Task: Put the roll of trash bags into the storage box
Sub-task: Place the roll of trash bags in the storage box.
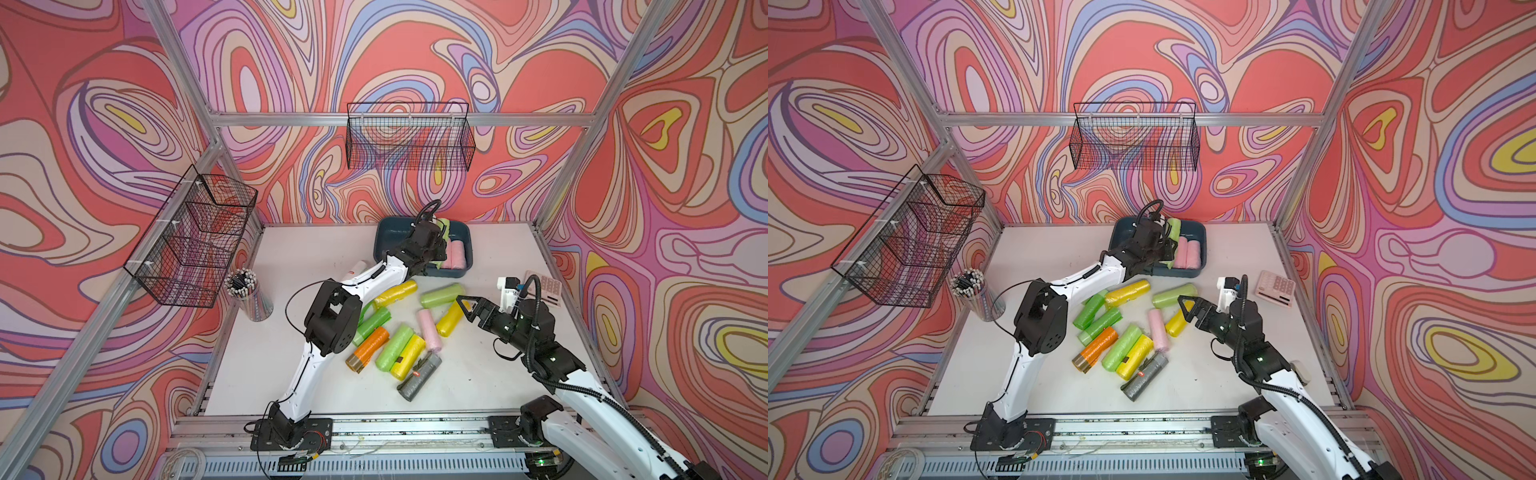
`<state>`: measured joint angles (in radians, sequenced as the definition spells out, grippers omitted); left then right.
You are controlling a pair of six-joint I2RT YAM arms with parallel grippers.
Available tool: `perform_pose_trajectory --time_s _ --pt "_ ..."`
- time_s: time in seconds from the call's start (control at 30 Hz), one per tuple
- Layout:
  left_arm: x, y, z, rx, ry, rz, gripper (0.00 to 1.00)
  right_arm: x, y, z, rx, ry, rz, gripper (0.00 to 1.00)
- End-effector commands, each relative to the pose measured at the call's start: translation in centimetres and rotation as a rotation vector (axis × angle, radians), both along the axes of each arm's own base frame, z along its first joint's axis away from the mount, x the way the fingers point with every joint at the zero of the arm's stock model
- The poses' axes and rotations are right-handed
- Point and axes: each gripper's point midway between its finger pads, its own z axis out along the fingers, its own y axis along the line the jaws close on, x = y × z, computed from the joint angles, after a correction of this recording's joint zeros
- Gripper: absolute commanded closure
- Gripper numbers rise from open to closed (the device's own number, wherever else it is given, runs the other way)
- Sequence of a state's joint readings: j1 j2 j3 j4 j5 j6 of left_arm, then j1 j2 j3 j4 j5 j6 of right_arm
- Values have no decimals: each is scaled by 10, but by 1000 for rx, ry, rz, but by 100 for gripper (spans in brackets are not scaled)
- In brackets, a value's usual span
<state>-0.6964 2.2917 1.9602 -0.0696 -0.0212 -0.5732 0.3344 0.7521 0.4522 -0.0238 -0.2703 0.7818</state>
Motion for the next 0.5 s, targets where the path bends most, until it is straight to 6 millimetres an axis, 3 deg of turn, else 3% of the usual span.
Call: perform_pose_trajectory --time_s 0.0,0.47 --pt "21 3 13 -54 -46 50 75 -1 -3 2 16 2 -15 4" --pt "47 4 -15 -46 -36 86 76 -3 -1 -3 28 17 -8 4"
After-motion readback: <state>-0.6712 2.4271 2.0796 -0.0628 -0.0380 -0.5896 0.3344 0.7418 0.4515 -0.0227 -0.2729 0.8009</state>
